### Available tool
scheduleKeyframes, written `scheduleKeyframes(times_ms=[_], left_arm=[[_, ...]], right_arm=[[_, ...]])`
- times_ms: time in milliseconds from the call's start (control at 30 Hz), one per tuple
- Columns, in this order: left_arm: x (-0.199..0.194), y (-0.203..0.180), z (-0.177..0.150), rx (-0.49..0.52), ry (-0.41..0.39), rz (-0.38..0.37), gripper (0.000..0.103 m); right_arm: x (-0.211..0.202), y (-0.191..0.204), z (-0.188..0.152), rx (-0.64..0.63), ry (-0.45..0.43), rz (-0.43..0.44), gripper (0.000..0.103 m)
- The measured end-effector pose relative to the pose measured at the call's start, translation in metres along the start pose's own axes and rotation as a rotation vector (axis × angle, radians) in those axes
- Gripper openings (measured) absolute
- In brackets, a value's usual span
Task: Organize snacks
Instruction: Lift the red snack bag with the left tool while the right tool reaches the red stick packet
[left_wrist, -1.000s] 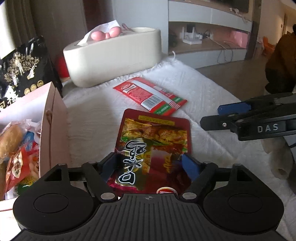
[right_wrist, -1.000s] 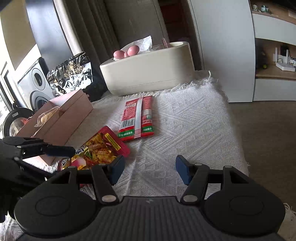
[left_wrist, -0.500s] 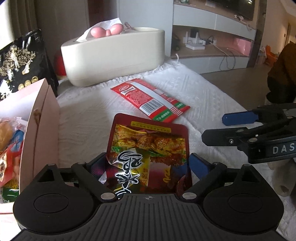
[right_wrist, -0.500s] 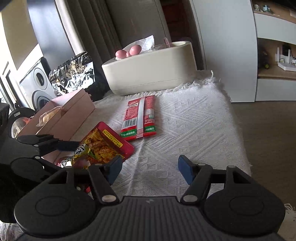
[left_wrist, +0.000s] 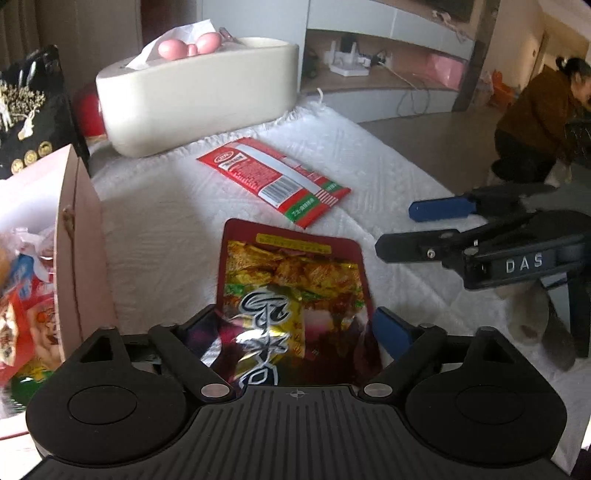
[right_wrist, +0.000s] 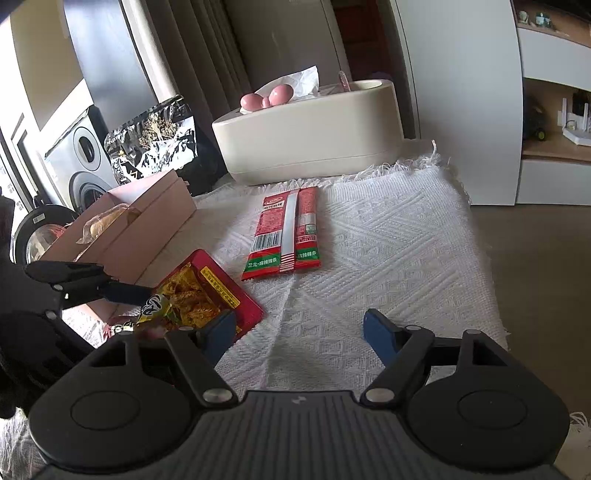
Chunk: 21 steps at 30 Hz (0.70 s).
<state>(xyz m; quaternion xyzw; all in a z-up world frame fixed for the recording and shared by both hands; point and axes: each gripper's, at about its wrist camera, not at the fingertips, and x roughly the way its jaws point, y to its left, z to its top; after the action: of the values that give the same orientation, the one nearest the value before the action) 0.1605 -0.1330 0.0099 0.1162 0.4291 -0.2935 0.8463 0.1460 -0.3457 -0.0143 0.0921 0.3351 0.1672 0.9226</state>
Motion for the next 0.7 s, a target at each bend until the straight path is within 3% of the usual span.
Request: scheduleKeyframes(times_ms=[100,300,367,467,600,700], left_arm=[[0.003,-0.01,-0.005,0.07,-0.001,0.032,0.097],[0.007,-0.01,-0.007,0.062,-0.029,0.028,0.1],[0.007,-0.011,-0.009,0.061,-0.049,0.033,0.099],[0.003,-0.006,-0.01,0.027,-0.066,0.02,0.096],[-0.006,0.009,-0.006,-0.067,-0.106,0.004,0.079],[-0.009,0.005,-0.007,-0.055,-0.102,0.011,0.079]], right_arm=[[0.0,-0.001,0.0,-0.001,0.0,-0.001,0.077],[0.0,0.0,0.0,-0.002,0.001,0.002,0.078],[0.002,0.002,0.001,-0.017,0.01,0.014,0.085],[0.004,0.006,0.002,-0.046,0.029,0.019,0.088],[0.005,0.008,0.003,-0.095,0.056,0.032,0.09],[0.006,0.008,0.008,-0.099,0.081,0.04,0.091]])
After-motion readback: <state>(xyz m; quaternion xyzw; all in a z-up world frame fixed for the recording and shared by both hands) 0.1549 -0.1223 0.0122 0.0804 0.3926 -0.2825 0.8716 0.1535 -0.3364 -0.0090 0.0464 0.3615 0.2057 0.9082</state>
